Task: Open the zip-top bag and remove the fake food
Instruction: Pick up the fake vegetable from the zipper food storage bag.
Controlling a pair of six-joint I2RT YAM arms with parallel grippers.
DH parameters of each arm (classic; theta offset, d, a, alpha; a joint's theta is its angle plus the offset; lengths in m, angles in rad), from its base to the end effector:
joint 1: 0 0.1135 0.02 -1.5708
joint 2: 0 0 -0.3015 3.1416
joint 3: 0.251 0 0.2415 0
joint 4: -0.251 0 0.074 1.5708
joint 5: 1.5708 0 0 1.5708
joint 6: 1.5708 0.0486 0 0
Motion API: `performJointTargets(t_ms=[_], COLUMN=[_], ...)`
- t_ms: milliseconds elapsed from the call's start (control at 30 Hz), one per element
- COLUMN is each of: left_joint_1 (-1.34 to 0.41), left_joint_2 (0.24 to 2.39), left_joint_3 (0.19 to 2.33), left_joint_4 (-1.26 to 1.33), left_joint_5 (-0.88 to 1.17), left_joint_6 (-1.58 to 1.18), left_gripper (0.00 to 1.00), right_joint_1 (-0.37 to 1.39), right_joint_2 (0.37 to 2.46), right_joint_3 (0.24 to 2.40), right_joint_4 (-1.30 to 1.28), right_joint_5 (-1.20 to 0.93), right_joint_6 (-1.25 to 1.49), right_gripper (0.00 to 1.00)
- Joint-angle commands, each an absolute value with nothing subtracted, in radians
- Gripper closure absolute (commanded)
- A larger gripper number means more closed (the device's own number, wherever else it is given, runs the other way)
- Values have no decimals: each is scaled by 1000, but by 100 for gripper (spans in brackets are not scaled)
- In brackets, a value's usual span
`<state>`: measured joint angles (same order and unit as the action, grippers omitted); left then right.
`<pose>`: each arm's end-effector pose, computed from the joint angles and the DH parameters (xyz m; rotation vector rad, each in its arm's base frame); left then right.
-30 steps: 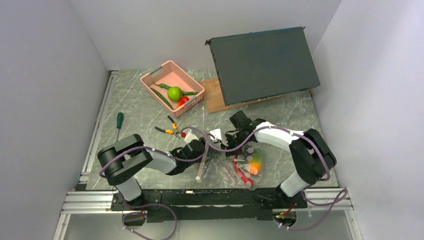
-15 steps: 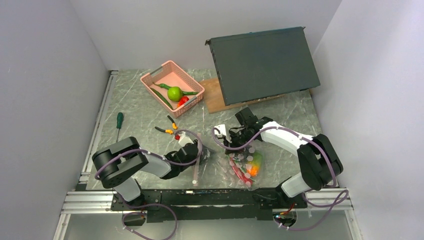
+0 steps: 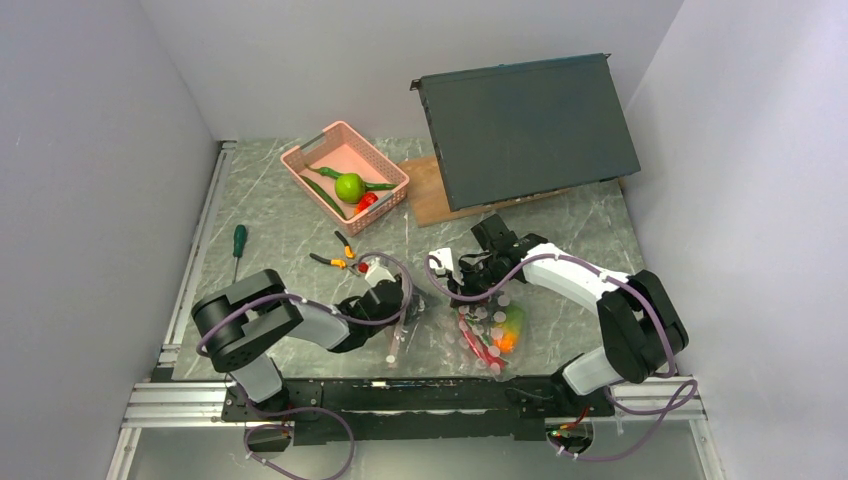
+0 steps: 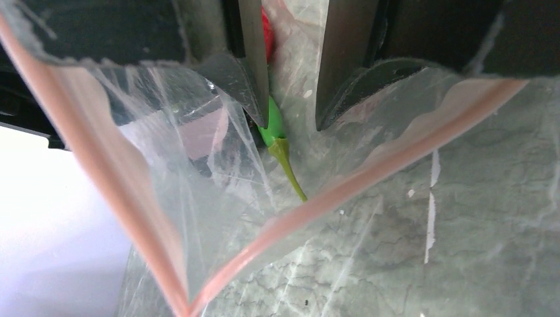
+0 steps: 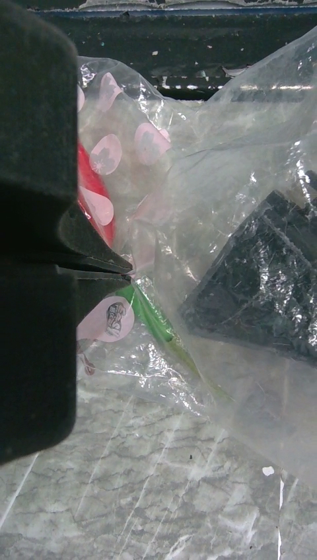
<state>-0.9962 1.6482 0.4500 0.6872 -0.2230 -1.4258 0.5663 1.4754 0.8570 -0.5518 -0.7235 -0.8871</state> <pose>0.1668 -0.2378 0.1587 -0.6417 2.2292 -1.1779 0.2019 0.1665 0.2252 -1.8116 1.7476 0.8561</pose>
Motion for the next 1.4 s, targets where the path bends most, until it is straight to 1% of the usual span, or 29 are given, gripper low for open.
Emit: performJointTargets(t_ms=[0, 167, 400, 800, 867, 933, 1033, 1100, 1367], left_joint_1=[-993, -993, -992, -993, -992, -992, -992, -992, -992], left_joint_2=[1646, 1690, 1753, 1815, 1828, 1833, 1830, 1817, 1691], left_joint_3=[499, 539, 528, 592, 594, 592, 574, 559, 465], left_joint_4=[683, 660, 790, 788, 807, 819, 844, 850, 844], left_joint_5=[-215, -199, -213, -226, -225, -228, -236, -249, -300], left_joint_6=[-1390, -1398, -1405, -1409, -1411, -1408, -1400, -1393, -1354], left_gripper=[63, 62, 63, 65, 68, 74, 91, 100, 100], right_joint_1=[568, 572, 575, 583, 583, 582, 583, 582, 568], right_joint_2=[1449, 1443, 1443, 1445, 1444, 1445, 1444, 1445, 1422], right_joint_3=[859, 858, 857, 859, 858, 857, 857, 856, 849], right_joint_4=[-550, -557, -560, -566, -566, -566, -565, -564, -548], right_joint_5=[-765, -774, -776, -774, -772, -768, -760, -753, -692], right_joint_6=[-912, -920, -928, -936, -937, -939, -940, -941, -943], right_gripper=[100, 100, 100, 100, 100, 100, 100, 100, 100])
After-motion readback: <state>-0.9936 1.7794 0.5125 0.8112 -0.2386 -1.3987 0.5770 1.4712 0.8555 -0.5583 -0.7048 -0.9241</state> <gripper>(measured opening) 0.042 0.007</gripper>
